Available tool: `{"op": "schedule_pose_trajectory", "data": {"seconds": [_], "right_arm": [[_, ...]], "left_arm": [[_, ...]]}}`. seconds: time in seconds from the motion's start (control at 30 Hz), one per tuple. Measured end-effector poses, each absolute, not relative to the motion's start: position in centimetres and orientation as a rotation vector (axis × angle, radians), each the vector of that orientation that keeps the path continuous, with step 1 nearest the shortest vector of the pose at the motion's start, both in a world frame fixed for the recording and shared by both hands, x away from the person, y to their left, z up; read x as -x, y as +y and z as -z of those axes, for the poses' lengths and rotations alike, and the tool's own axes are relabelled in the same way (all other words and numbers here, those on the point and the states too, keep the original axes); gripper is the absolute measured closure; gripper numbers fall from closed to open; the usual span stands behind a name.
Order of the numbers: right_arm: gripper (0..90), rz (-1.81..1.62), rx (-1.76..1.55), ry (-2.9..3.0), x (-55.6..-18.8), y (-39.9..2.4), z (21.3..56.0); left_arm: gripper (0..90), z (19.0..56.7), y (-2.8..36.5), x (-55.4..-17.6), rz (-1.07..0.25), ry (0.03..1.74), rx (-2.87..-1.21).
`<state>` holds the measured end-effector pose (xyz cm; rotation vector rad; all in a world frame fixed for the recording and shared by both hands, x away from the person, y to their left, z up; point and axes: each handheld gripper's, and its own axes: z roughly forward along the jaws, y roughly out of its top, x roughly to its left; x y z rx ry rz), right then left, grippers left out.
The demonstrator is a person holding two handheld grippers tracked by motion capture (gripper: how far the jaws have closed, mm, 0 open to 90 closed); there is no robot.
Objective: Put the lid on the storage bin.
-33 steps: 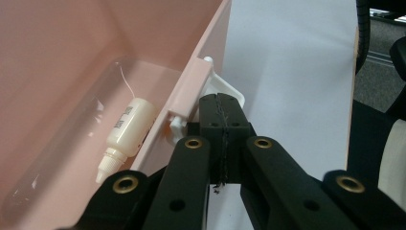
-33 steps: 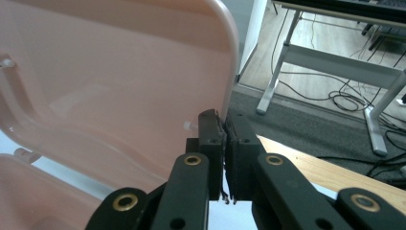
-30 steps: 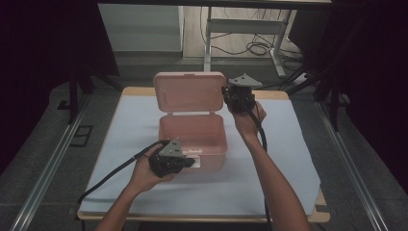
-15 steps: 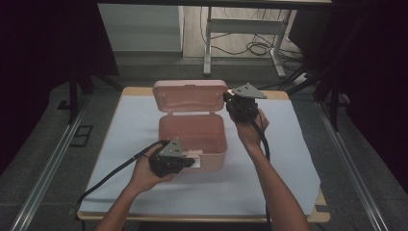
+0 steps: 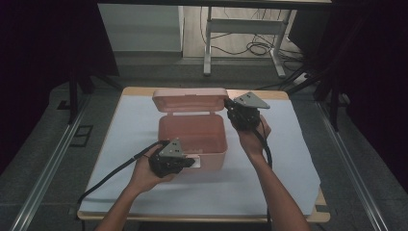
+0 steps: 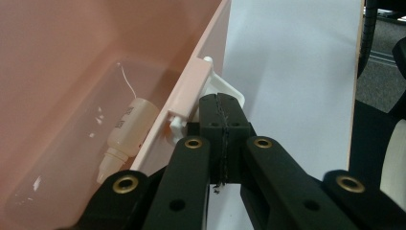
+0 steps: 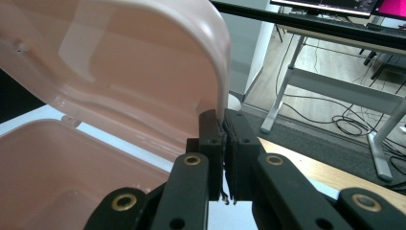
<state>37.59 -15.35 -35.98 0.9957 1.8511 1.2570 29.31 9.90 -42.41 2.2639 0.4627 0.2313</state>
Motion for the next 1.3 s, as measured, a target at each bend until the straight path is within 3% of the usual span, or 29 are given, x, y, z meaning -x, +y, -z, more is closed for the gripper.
{"op": "schedule_pose_trajectory", "data": {"seconds": [0.67, 1.3], "right_arm": [[79.5, -1.322, -0.97, 2.016, -34.8, -17.2, 37.8], [55.0, -1.186, -0.88, 2.289, -30.9, -17.8, 39.9]], "left_arm": [[90.0, 42.4, 9.8, -29.2, -0.232, 0.473, -2.26], [90.0, 42.4, 9.7, -29.1, -0.253, 0.475, -2.271]]}}
